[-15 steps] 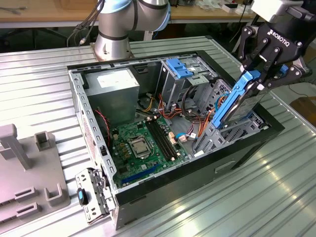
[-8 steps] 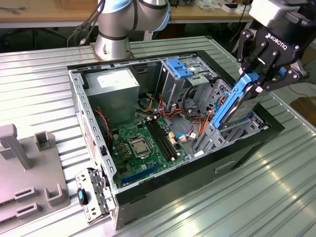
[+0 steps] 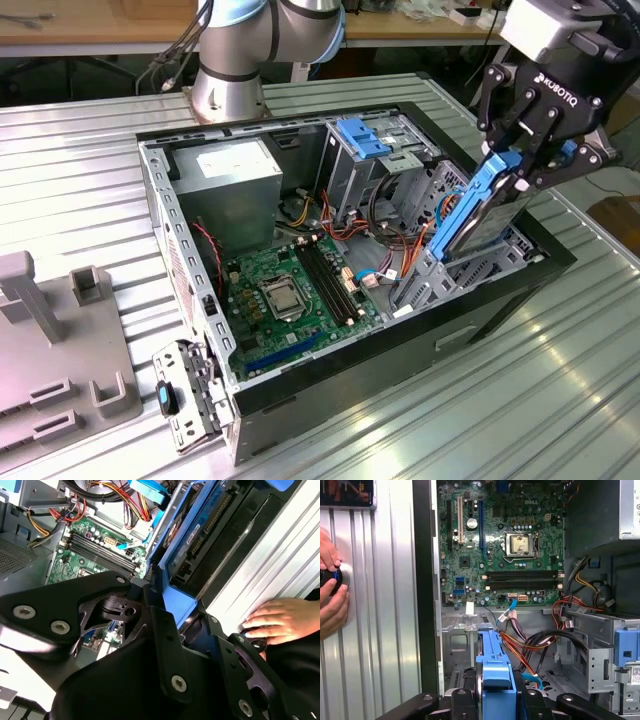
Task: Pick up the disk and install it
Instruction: 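Insert the disk into the insertion slot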
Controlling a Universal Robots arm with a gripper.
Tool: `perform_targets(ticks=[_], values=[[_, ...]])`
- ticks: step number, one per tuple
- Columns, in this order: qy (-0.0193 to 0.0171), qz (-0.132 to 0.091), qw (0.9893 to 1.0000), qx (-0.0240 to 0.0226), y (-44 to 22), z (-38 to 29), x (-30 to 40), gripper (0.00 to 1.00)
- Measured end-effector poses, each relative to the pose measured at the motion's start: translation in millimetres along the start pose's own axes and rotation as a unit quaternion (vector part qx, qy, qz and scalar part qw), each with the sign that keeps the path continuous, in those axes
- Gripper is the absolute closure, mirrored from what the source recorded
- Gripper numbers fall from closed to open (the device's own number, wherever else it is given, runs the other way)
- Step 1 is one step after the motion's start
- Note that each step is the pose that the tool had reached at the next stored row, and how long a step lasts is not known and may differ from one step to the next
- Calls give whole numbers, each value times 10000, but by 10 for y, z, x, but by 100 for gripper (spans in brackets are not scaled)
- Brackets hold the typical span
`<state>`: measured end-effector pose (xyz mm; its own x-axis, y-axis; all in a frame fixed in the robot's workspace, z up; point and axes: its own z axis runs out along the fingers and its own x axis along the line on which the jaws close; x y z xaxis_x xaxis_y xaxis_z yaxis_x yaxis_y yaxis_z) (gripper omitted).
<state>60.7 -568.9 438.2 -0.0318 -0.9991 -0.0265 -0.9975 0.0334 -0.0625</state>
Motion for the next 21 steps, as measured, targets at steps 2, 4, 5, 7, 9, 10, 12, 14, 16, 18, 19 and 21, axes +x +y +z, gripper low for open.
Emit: perform_targets(ticks=[2, 4, 5, 7, 9, 10, 12, 14, 16, 18, 19, 21], values=[[-2, -1, 10000, -6, 1, 29, 1, 63], [-2, -1, 10000, -9, 2, 43, 1, 63], [-2, -1, 10000, -12, 3, 57, 2, 63], [-1, -1, 10000, -15, 4, 72, 2, 63], [-1, -1, 10000, -17, 5, 86, 2, 63], [-1, -1, 10000, -18, 5, 94, 2, 63], [-1, 0, 10000, -21, 7, 116, 3, 63], [-1, 0, 10000, -22, 8, 138, 4, 63], [0, 0, 10000, -24, 10, 171, 4, 63], [-1, 0, 10000, -25, 12, 195, 5, 63], [-1, 0, 10000, -26, 12, 205, 5, 63], [-1, -1, 10000, -28, 13, 228, 6, 63]])
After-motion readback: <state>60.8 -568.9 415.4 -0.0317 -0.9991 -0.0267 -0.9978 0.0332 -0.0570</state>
